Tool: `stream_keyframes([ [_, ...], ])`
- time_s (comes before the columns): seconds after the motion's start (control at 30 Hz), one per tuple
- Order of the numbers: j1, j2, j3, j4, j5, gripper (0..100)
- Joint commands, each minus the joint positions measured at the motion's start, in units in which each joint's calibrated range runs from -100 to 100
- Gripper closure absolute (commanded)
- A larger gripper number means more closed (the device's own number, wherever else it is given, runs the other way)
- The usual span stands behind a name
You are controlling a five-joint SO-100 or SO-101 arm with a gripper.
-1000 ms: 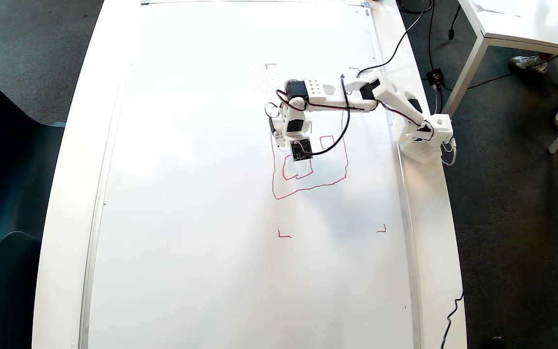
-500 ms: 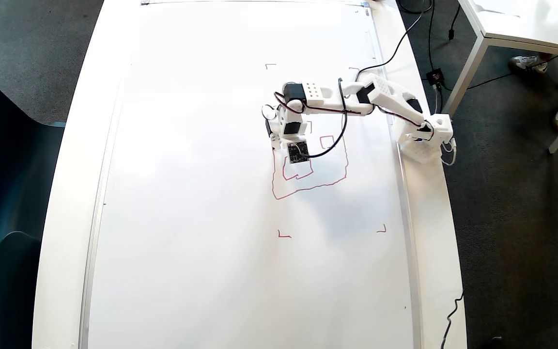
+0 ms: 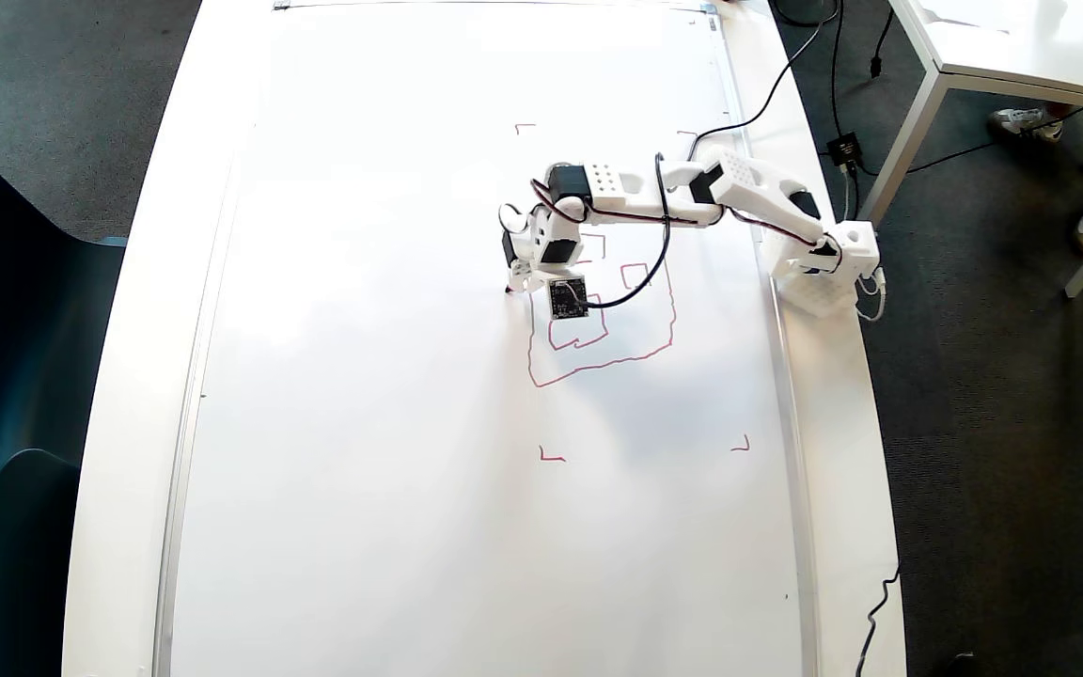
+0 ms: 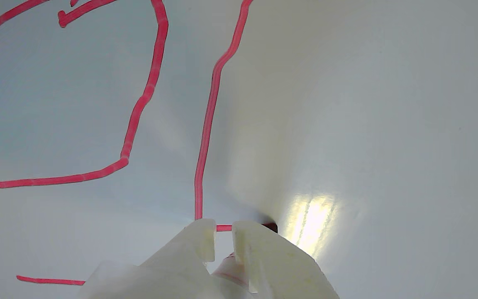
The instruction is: Draw on a whiteboard a robot head using a pen attached to the gripper
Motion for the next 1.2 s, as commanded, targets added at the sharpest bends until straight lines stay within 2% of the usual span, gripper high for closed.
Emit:
stream_keyframes([
  [0.0, -0.01, 0.62, -0.04, -1.71, -0.1, 99],
  [0.17, -0.01, 0.79, -0.04, -4.75, -0.21, 99],
  [0.9, -4.43, 0.45, 0.05, -4.92, -0.32, 99],
  [1.17, -3.55, 0.79, 0.86, -12.57, -0.21, 99],
])
